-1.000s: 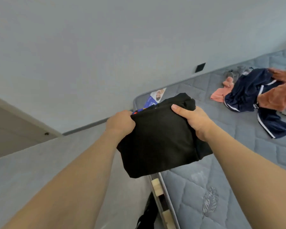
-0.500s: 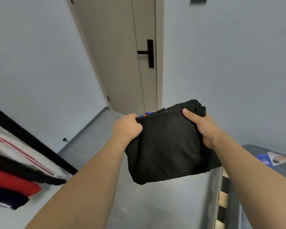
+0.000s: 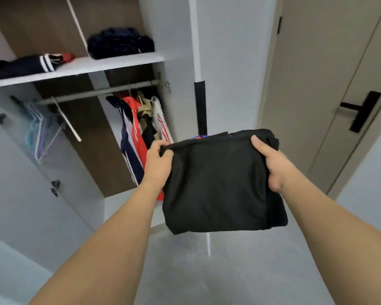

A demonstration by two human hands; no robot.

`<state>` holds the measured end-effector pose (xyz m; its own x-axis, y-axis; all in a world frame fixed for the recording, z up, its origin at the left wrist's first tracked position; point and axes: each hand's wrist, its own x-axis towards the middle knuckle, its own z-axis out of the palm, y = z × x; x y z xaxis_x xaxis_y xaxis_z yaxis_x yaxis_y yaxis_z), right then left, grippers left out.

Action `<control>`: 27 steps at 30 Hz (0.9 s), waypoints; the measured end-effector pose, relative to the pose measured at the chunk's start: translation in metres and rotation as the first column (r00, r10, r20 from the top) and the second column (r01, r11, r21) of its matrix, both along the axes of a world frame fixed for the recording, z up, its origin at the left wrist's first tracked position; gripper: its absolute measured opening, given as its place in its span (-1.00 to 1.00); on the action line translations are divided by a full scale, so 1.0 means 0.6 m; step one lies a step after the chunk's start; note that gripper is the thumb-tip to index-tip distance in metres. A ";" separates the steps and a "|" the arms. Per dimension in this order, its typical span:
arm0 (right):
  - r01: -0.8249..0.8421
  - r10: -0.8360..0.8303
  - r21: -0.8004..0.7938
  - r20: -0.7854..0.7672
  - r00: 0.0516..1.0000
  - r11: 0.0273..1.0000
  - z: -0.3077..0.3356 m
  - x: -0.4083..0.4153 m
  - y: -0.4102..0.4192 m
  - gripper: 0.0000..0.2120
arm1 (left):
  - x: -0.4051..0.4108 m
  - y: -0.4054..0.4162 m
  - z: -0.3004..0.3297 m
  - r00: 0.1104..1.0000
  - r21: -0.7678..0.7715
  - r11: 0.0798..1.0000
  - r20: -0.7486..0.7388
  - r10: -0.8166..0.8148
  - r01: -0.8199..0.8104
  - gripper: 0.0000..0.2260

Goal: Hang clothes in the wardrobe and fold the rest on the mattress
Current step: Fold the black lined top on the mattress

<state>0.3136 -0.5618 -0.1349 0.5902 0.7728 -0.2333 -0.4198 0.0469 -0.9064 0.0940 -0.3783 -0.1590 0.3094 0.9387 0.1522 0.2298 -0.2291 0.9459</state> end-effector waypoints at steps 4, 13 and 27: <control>-0.132 0.132 -0.003 -0.007 0.991 0.991 0.034 -0.098 0.086 -0.37 | -0.127 0.031 0.047 0.986 0.034 0.986 0.012 0.165 -0.166 -0.90; -0.275 0.270 0.059 0.071 0.960 0.960 0.123 -0.293 0.280 -0.39 | -0.352 0.128 0.152 0.850 -0.113 0.871 0.188 0.491 -0.478 -0.91; -0.292 0.290 0.095 0.035 0.956 0.952 0.256 -0.444 0.574 -0.18 | -0.487 0.374 0.215 0.861 0.074 0.857 0.030 0.508 -0.509 -0.66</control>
<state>0.0473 -0.2174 0.0189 0.3399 0.9302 -0.1384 -0.4099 0.0141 -0.9120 -0.1983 -0.1542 -0.0302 -0.2098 0.9502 0.2303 0.3260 -0.1541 0.9327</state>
